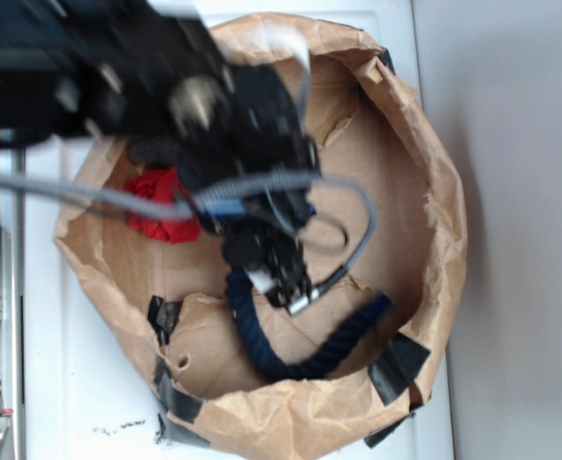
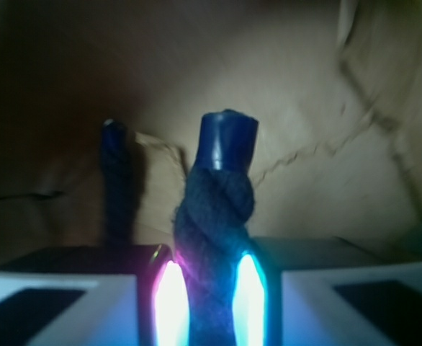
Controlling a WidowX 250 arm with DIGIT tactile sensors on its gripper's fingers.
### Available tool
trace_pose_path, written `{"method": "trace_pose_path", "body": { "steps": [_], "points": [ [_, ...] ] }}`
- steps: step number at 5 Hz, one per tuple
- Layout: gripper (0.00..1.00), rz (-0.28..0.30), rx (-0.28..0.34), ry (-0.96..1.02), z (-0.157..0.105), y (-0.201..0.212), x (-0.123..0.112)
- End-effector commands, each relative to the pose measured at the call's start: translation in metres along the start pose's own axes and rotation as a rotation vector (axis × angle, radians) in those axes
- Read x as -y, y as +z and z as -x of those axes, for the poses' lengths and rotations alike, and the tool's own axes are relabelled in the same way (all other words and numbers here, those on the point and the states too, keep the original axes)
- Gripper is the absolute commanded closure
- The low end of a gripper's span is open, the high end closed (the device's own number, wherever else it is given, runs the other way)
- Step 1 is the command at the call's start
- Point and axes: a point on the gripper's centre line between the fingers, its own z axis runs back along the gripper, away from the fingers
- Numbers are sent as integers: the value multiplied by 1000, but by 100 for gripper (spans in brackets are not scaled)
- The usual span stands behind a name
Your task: Grab the blue rope.
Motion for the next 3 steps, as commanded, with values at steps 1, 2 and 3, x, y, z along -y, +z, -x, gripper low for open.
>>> {"method": "trace_pose_path", "body": {
  "steps": [1, 2, 3],
  "points": [
    [100, -130, 97, -41, -30, 68, 10],
    [100, -145, 72, -50, -25, 94, 17],
    [98, -219, 104, -116, -10, 119, 32]
  ]
}}
